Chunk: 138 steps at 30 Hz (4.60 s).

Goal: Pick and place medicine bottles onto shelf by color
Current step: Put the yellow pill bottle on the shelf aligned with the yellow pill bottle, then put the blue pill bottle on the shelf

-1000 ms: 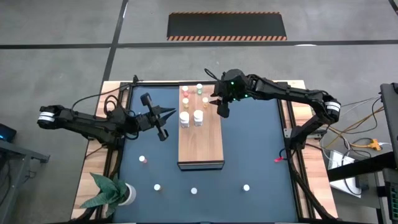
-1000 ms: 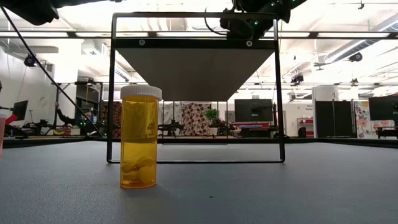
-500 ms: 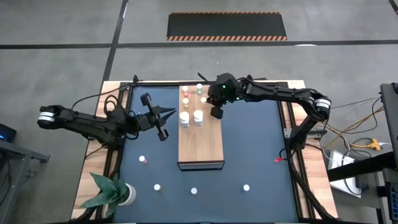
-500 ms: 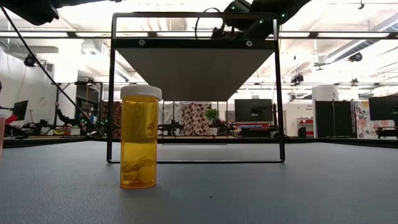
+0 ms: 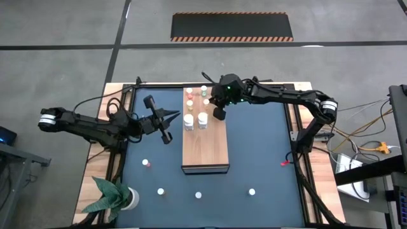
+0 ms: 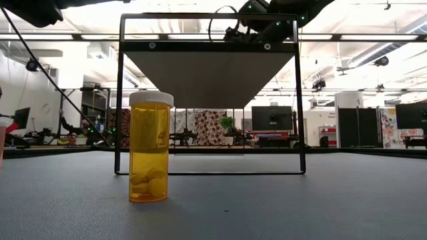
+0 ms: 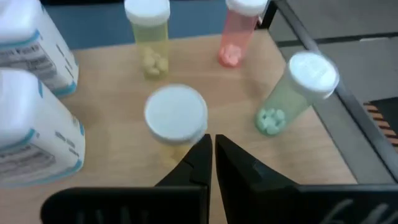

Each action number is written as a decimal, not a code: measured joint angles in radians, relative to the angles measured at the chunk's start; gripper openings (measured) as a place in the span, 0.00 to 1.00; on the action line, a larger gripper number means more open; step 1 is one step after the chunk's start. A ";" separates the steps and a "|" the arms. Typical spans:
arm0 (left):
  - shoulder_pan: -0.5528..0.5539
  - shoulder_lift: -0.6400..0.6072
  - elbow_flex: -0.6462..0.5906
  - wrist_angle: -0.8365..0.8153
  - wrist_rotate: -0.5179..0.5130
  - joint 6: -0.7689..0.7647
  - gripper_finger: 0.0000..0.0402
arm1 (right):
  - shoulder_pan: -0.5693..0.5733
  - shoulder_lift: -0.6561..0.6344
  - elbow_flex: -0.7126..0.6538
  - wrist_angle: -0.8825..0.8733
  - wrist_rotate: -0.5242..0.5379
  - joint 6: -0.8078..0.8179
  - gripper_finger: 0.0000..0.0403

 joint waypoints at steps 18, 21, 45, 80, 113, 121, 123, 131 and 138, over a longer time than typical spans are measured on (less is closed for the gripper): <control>0.000 -0.001 0.000 0.000 0.000 0.021 0.03 | 0.005 0.035 -0.003 0.063 -0.023 0.019 0.03; 0.000 -0.002 -0.001 0.000 -0.002 0.022 0.03 | 0.005 0.050 0.002 0.055 -0.023 0.022 0.03; 0.038 -0.035 -0.013 -0.106 -0.388 0.017 0.03 | -0.056 -0.137 0.004 -0.107 -0.050 -0.242 0.03; -0.123 -0.068 0.021 -0.060 0.162 -0.326 0.03 | 0.295 -0.395 0.005 -0.266 -0.177 0.198 0.03; -0.430 0.286 0.029 0.342 0.312 -0.507 0.03 | 1.213 -0.033 0.004 -0.570 0.317 1.245 0.03; -0.429 0.283 0.028 0.342 0.312 -0.507 0.03 | 1.268 -0.007 0.000 -0.628 0.383 1.220 0.22; -0.429 0.283 0.028 0.342 0.312 -0.507 0.03 | 1.292 -0.007 -0.004 -0.627 0.450 1.190 0.29; -0.429 0.284 0.025 0.342 0.311 -0.506 0.03 | 1.348 -0.009 -0.075 -0.624 0.681 1.130 0.45; -0.429 0.285 0.023 0.342 0.307 -0.506 0.03 | 1.351 -0.012 -0.204 -0.474 0.703 1.108 0.46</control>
